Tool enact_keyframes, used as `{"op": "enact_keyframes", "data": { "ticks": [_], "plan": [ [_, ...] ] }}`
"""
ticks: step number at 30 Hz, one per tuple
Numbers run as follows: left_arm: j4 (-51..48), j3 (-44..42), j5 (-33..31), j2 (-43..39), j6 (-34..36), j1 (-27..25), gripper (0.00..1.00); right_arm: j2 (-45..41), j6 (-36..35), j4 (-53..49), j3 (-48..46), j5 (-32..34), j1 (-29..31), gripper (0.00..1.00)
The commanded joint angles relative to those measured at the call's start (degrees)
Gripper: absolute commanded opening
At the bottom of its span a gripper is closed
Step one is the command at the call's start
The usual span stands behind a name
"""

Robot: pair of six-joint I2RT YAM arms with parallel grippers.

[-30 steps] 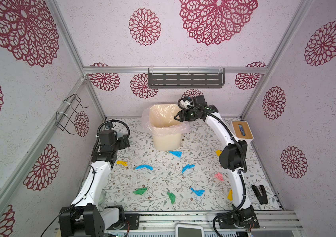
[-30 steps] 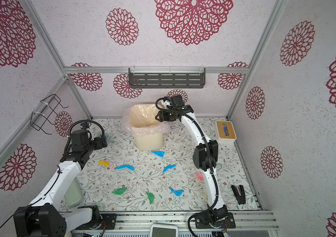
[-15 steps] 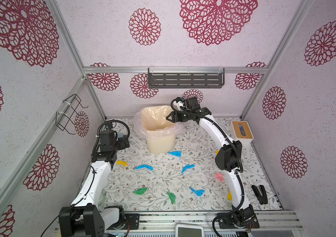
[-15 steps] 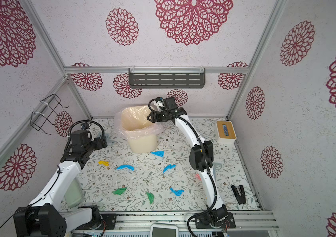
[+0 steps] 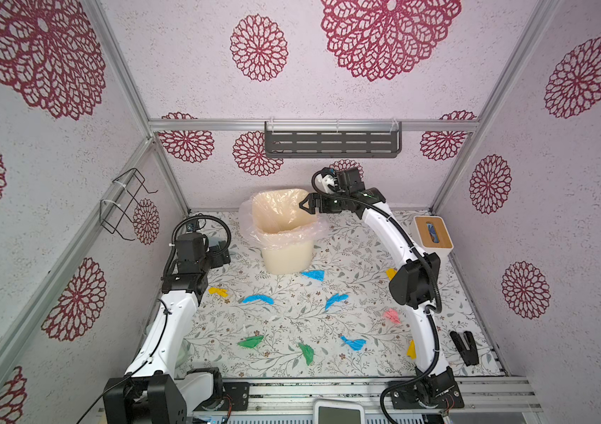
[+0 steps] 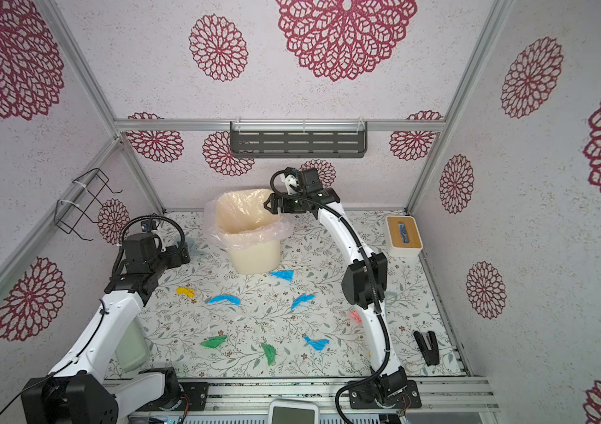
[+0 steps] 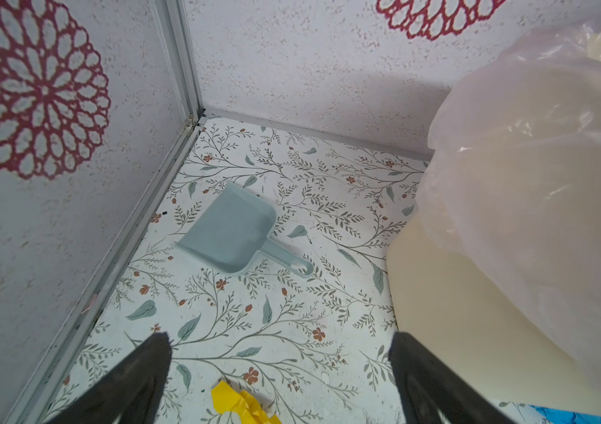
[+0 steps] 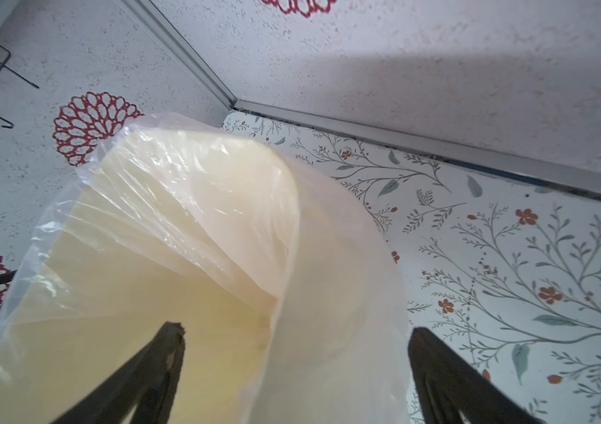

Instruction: Sweep away the paper scraps from the table

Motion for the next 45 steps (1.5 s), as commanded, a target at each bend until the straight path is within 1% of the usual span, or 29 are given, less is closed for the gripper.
{"op": "enact_keyframes", "data": {
  "ticks": [1,5,9,12,17,21,25,31,35,38,42,45],
  "plan": [
    [-0.56,-0.93,-0.30,-1.32,-0.73,0.42,0.97,-7.24,0.13,-0.36,1.31,0.89,-0.78,0.99],
    [-1.06,-0.66,-0.51,-1.98,-0.87,0.47,0.97,-9.14,0.13,-2.17,1.30,1.44,-1.28,0.99],
    [-2.02,-0.66,-0.44,-2.72,-1.14,0.47,0.97,-11.42,-1.78,-6.43,0.88,3.34,-1.54,0.99],
    [-3.10,-0.80,-0.53,-3.20,-1.60,0.46,0.97,-14.68,-2.61,-8.54,-2.02,4.71,-1.96,0.99],
    [-4.90,-1.41,-0.50,-4.04,-3.37,0.31,0.97,-24.46,-2.16,-6.56,-14.70,6.73,-3.22,0.99],
    [-5.92,-2.10,-0.36,-4.65,-5.13,0.13,0.97,-33.24,-0.30,-3.71,-27.08,6.69,-6.80,0.99],
    [-7.25,-2.55,-0.48,-5.37,-6.92,-0.36,0.97,-42.54,1.62,-2.34,-39.99,6.61,-13.52,0.99],
    [-8.63,-3.82,-0.15,-6.24,-7.84,-1.10,0.97,-53.08,1.35,-7.04,-56.58,10.66,-23.06,0.99],
    [-9.07,-4.92,0.12,-6.75,-7.39,-1.13,0.97,-58.08,1.93,-11.49,-66.12,14.92,-27.68,0.99],
    [-9.37,-5.47,0.19,-6.87,-7.08,-1.11,0.97,-61.50,2.83,-12.93,-73.48,16.93,-29.87,0.99],
    [-10.07,-6.01,0.44,-7.12,-7.35,-1.12,0.97,-63.58,2.52,-12.76,-82.59,23.14,-30.89,0.99],
    [-10.17,-6.63,0.47,-7.37,-7.52,-1.14,0.97,-63.67,3.56,-10.29,-88.93,24.60,-30.99,0.99]
  ]
}}
